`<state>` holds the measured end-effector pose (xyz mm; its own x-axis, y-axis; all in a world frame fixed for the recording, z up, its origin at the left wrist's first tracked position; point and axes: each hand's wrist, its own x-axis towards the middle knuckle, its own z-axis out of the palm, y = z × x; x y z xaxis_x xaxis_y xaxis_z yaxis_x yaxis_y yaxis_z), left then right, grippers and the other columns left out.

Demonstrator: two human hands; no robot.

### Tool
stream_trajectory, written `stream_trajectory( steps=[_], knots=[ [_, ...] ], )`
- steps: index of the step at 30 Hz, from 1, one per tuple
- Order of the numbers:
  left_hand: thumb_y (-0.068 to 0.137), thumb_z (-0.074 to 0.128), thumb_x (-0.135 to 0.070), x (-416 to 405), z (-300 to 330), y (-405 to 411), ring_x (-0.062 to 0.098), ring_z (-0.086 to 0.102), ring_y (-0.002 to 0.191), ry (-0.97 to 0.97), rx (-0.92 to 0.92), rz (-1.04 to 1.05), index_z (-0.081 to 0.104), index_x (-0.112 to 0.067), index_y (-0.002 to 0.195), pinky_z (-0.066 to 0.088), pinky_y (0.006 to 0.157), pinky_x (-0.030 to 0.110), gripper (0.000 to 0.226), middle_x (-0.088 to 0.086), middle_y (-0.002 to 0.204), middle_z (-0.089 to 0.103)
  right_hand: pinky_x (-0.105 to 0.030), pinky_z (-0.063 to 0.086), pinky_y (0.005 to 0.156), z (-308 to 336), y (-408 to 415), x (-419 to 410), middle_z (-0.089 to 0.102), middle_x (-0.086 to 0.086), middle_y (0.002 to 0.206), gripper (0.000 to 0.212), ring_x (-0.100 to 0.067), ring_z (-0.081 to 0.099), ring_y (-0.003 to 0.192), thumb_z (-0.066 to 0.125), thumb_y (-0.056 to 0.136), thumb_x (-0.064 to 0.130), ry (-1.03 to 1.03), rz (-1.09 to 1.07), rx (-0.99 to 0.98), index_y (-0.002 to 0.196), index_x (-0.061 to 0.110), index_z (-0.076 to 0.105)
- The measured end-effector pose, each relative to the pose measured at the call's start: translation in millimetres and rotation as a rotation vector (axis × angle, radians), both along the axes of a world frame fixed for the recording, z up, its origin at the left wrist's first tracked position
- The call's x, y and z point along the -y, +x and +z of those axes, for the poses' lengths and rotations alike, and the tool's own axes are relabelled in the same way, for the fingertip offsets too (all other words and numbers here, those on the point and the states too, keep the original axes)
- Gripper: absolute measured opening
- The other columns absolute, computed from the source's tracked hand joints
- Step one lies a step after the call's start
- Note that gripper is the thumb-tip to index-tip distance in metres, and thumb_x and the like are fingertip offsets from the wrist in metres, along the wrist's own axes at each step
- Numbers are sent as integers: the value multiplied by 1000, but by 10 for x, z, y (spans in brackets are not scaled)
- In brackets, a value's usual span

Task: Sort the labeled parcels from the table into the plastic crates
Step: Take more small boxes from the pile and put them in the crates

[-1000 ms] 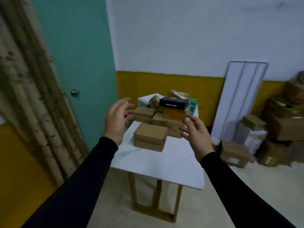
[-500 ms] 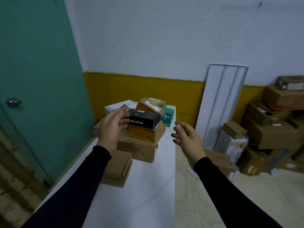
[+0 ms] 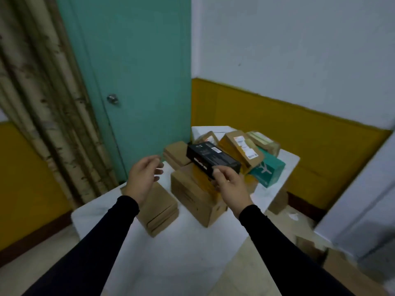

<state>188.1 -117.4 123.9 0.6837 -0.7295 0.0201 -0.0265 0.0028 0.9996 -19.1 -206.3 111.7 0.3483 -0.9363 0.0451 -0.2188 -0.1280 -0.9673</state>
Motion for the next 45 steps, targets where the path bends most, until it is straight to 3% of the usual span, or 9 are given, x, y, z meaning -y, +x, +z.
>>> stream_trajectory(
  steps=[6,10,16,20,23,31,37,41,45],
  knots=[
    [100,49,-19,-73,-480,314,22,61,87,159,5,194,65,-14,107,49,80,31,18,7,100,66,-39,49,100,-302,568,238,62,8,109,22,-14,60,106,51,100,39,55,286,-180,115,28,62],
    [97,50,-25,-135,-964,558,27,61,105,371,-28,268,64,-18,115,49,99,42,25,9,119,65,-26,38,85,-559,880,344,57,11,96,23,-6,54,90,48,101,37,95,403,-314,116,24,60],
    [99,46,-30,-233,-1425,454,31,56,115,646,-164,269,52,-14,128,44,104,42,33,13,133,55,-35,33,110,-1112,1231,519,40,-3,151,47,-25,40,136,43,103,37,206,584,-504,149,25,38],
    [101,46,-30,-114,-1515,307,28,46,129,633,-315,196,26,-20,152,40,106,35,56,7,150,41,-35,29,115,-1433,1415,627,31,-2,158,54,-25,34,142,39,105,35,226,763,-607,156,24,23],
    [100,46,-25,1,-1495,178,23,49,117,592,-368,213,19,-25,154,42,100,33,60,4,146,44,-31,30,112,-1531,1427,686,31,0,158,57,-22,33,143,41,105,33,284,865,-646,157,24,20],
    [97,53,-29,77,-1036,-4,28,62,103,458,-344,511,42,-25,142,57,85,39,47,9,126,59,-25,40,95,-1049,1396,956,43,-2,145,52,-16,47,121,58,96,40,111,914,-444,143,20,45],
    [96,40,-60,-64,-113,5,19,40,57,261,-257,672,61,-22,99,35,58,31,44,1,62,39,-26,52,87,-346,1466,1018,60,9,114,48,-13,61,102,76,82,40,-102,1049,-178,124,24,58],
    [92,54,-54,-277,231,-75,17,52,67,334,-66,605,63,-22,92,38,66,31,33,-4,70,57,-30,52,81,-97,1514,944,66,5,114,50,-13,62,101,68,86,51,-3,951,-16,125,20,59],
    [92,63,-39,-497,253,-190,27,72,93,344,-185,440,68,-18,112,55,88,41,29,4,99,76,-28,51,68,71,1578,792,71,0,100,30,-17,67,88,66,92,42,282,811,171,110,18,65]
  ],
)
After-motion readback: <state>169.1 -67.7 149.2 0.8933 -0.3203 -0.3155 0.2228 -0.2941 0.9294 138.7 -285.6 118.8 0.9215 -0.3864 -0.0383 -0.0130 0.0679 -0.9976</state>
